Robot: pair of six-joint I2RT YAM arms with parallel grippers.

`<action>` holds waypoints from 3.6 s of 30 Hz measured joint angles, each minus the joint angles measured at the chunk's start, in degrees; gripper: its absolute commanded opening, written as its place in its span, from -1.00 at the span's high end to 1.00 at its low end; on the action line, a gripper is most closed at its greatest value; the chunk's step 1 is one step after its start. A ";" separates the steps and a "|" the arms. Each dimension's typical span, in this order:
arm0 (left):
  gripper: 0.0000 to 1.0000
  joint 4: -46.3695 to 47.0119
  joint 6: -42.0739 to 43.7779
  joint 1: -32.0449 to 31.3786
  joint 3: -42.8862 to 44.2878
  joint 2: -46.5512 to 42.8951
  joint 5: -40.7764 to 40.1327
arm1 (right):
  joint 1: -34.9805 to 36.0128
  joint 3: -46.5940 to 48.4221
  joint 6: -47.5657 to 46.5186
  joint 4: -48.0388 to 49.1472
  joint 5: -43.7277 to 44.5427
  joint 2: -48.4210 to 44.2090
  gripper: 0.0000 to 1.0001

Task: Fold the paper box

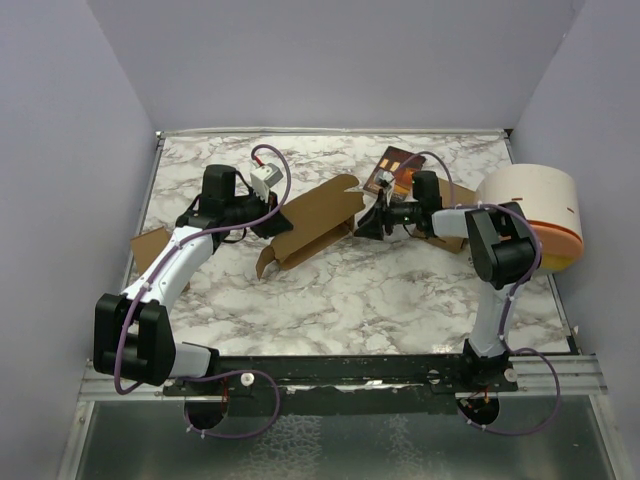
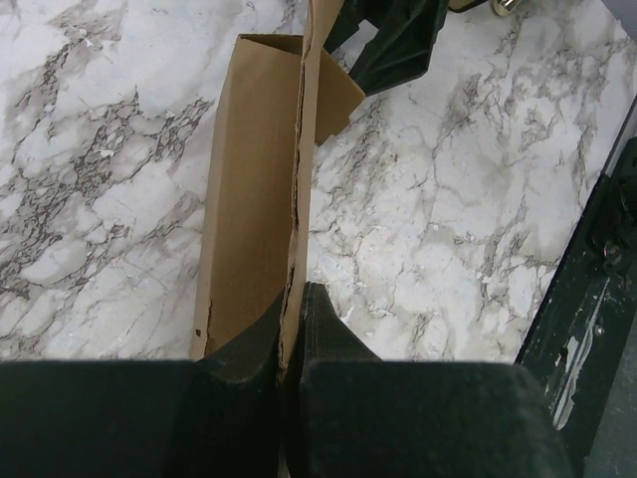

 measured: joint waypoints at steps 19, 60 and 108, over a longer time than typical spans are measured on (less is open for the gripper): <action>1.00 0.35 -1.09 0.42 -0.02 0.31 2.95 | 2.43 -7.72 6.91 26.36 6.78 -0.20 -0.14; 1.00 2.89 -5.35 2.54 -0.11 3.08 7.93 | 6.29 -7.80 1.55 32.87 9.20 0.70 0.36; -0.93 9.88 -11.63 7.13 -9.84 -21.57 -16.61 | 7.54 32.89 -28.00 -62.25 30.38 -3.45 0.91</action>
